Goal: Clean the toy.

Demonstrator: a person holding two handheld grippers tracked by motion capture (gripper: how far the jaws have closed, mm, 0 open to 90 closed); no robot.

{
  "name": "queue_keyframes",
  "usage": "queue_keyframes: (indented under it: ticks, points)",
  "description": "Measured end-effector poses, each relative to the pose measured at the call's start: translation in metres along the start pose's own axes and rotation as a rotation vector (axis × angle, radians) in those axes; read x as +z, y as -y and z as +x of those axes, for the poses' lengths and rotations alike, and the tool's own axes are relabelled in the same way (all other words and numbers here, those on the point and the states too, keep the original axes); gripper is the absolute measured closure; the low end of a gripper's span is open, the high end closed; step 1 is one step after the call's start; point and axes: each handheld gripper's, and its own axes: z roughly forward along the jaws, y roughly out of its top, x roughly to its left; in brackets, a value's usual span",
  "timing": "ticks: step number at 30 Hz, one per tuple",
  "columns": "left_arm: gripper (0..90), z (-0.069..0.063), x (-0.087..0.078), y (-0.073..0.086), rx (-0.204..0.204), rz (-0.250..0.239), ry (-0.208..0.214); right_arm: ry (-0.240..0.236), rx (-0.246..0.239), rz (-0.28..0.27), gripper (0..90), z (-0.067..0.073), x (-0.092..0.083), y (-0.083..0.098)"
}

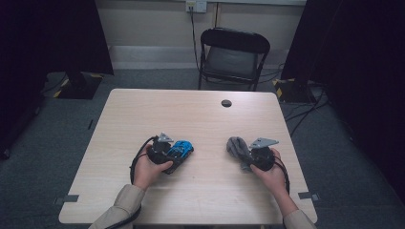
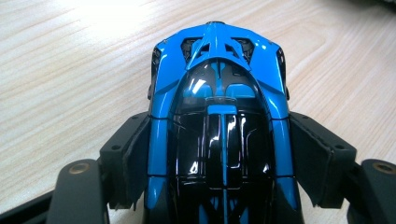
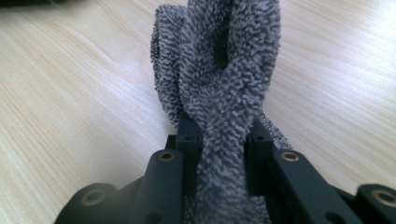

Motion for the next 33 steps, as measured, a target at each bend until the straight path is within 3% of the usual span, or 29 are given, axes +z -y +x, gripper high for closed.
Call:
queue_keyframes:
  ticks: [15, 27, 33]
  points:
    - [27.2, -0.0048, 0.0036, -0.0004, 0.050, 0.027, -0.026, 0.006, 0.010, -0.003, 66.1, 0.0007, 0.0014, 0.0017]
    - [26.7, -0.0066, 0.0058, -0.0033, 0.078, 0.057, -0.032, 0.032, 0.039, -0.019, 45.7, -0.0017, -0.0011, 0.0045]
    - [25.0, -0.0059, 0.0063, -0.0061, 0.032, 0.047, -0.014, 0.040, 0.042, -0.029, 37.6, -0.0018, -0.0037, 0.0035]
